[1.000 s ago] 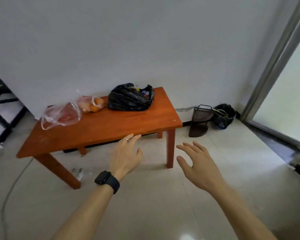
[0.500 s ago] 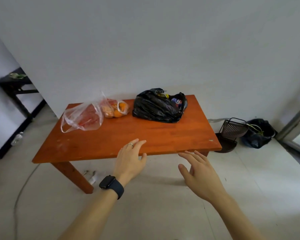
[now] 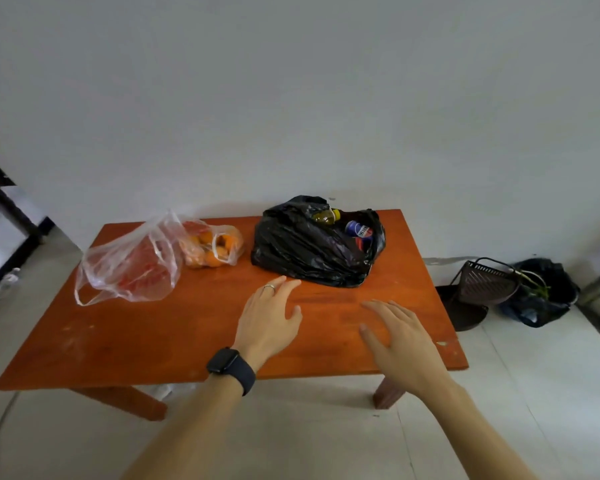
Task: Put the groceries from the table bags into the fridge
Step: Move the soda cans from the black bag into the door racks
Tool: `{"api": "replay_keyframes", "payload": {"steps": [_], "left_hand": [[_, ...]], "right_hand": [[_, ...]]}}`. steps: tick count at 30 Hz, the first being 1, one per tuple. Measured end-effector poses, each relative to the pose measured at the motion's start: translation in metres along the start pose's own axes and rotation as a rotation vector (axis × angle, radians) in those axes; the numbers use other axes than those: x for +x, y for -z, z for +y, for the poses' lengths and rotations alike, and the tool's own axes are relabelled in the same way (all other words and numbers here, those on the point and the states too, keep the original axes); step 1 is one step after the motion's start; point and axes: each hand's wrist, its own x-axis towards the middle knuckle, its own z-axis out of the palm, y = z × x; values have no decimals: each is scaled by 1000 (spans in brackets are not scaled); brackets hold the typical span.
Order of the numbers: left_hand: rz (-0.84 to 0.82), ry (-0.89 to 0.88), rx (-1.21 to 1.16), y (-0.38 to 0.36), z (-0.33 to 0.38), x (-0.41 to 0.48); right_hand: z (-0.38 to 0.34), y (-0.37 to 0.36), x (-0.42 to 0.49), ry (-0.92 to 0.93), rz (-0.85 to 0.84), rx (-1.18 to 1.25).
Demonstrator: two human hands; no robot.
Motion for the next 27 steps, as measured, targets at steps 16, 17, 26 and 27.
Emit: {"api": "replay_keyframes", "payload": {"steps": [16,17,26,27], "left_hand": [[-254,-241,11,-50,-1,314],[-287,-244,39,-58,1,328],[-498,-81,157,-143,13,406],[-522,-66,157,-153,14,410]], "right_hand": [[38,-8,274,-265,50,354],[43,-9,292,-286,48,373],[122,-41,430,-291,-225,121],[132,-44,440,-291,-254,78]]}}
